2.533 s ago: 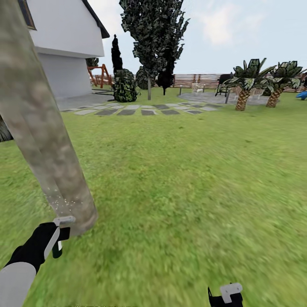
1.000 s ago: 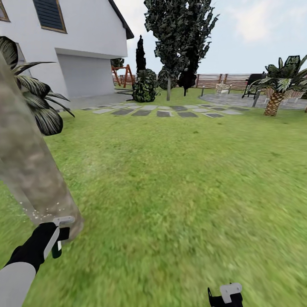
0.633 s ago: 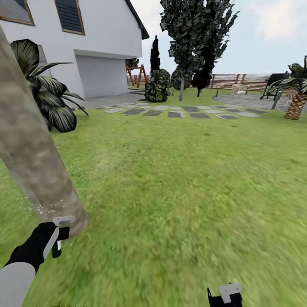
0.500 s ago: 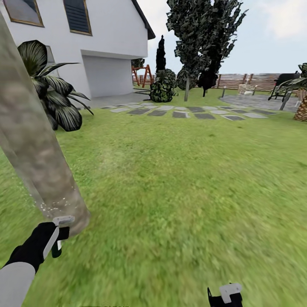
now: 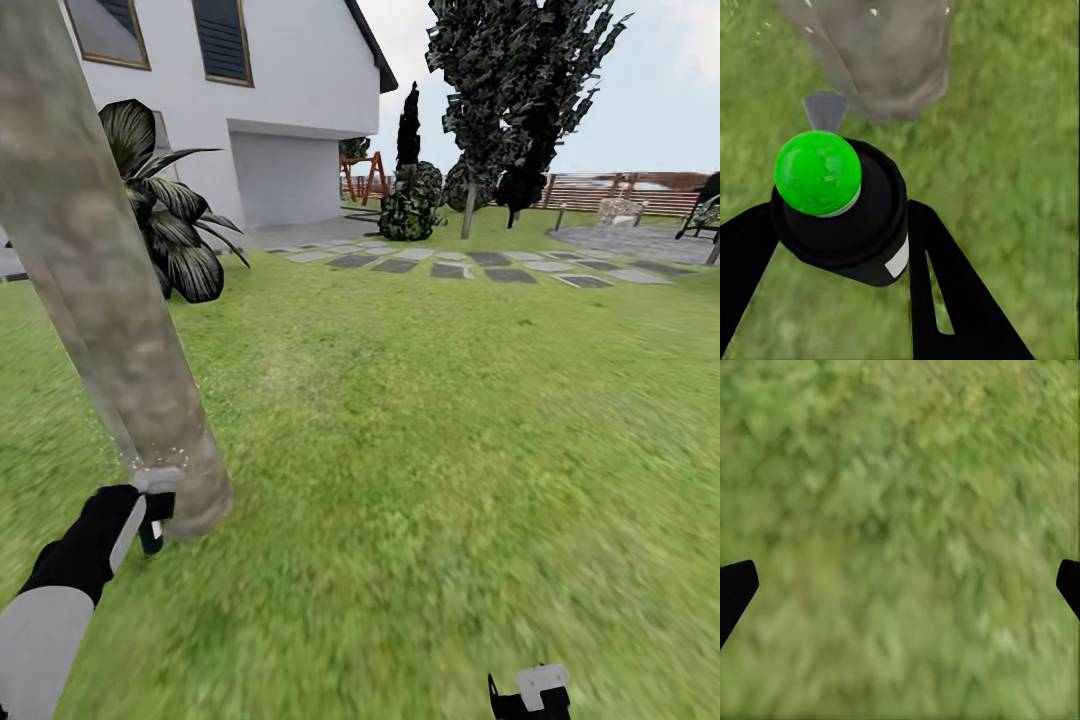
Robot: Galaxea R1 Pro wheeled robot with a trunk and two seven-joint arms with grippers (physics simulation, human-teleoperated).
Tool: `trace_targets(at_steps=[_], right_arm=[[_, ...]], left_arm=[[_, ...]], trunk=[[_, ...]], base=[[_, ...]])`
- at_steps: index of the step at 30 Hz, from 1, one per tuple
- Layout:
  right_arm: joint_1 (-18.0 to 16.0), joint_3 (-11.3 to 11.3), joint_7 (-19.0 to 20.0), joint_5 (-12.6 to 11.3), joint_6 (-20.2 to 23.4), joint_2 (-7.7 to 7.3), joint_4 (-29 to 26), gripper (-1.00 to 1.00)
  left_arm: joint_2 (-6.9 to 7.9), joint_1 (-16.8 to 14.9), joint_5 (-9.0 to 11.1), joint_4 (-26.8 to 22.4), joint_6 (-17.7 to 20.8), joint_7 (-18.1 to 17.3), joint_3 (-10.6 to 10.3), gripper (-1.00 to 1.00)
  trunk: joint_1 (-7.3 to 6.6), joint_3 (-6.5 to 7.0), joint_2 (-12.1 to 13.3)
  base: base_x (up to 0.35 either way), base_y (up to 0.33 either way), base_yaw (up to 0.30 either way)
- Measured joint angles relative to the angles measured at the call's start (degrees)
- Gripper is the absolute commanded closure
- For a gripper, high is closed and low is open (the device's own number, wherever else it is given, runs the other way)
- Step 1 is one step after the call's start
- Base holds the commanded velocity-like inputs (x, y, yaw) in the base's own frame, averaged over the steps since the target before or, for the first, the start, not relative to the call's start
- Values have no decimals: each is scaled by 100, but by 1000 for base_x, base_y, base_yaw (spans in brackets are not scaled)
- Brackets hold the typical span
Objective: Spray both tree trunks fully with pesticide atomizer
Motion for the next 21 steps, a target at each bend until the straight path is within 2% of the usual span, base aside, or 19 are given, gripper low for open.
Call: trace_targets(at_steps=[2, 3, 6, 7, 8, 9, 11, 13, 17, 19, 20, 21], right_arm=[[0, -1, 0, 0, 0, -1, -1, -100], [0, -3, 0, 0, 0, -7, 1, -100], [0, -1, 0, 1, 0, -10, -4, -100], [0, -1, 0, 1, 0, -10, -2, -100], [0, -1, 0, 1, 0, -11, 0, -100], [0, 0, 0, 1, 0, -11, 1, -100], [0, -1, 0, 1, 7, -11, 0, -100], [0, -1, 0, 1, 9, -9, 0, -100], [0, -1, 0, 1, 9, -11, 1, -100], [0, -1, 0, 1, 9, -11, -4, -100], [0, 0, 0, 1, 9, -11, -1, -100], [0, 0, 0, 1, 9, -11, -3, -100]], left_arm=[[-75, -155, 14, -102, 245, -2, -195, 100], [-194, -256, 37, -129, 325, -2, -246, 100], [-177, -345, -39, -133, 373, 2, -250, 100], [-88, -352, -85, -130, 380, 3, -235, 100], [138, -334, -57, -127, 383, 2, -223, 100], [324, -314, -116, -123, 390, -15, -216, 100], [491, -290, -54, -118, 378, -218, -220, 100], [507, -284, -35, -125, 377, -458, -266, 100], [347, -359, -52, -133, 389, -533, -277, 100], [389, -367, -98, -134, 599, -542, -257, 100], [469, -367, -128, -134, 689, -545, -240, 100], [624, -362, -139, -134, 746, -550, -231, 100]], trunk=[[0, -1, 0], [0, 0, 0], [0, -1, 0], [0, -1, 0], [0, -1, 0], [0, -1, 0], [0, -1, 0], [0, -1, 0], [0, -1, 0], [0, -1, 0], [0, -1, 0], [0, -1, 0]], base=[[0, 0, 0], [0, 0, 0], [0, 0, 0], [0, 0, 0], [0, 0, 0], [0, 0, 0], [0, 0, 0], [0, 0, 0], [0, 0, 0], [0, 0, 0], [0, 0, 0], [0, 0, 0]])
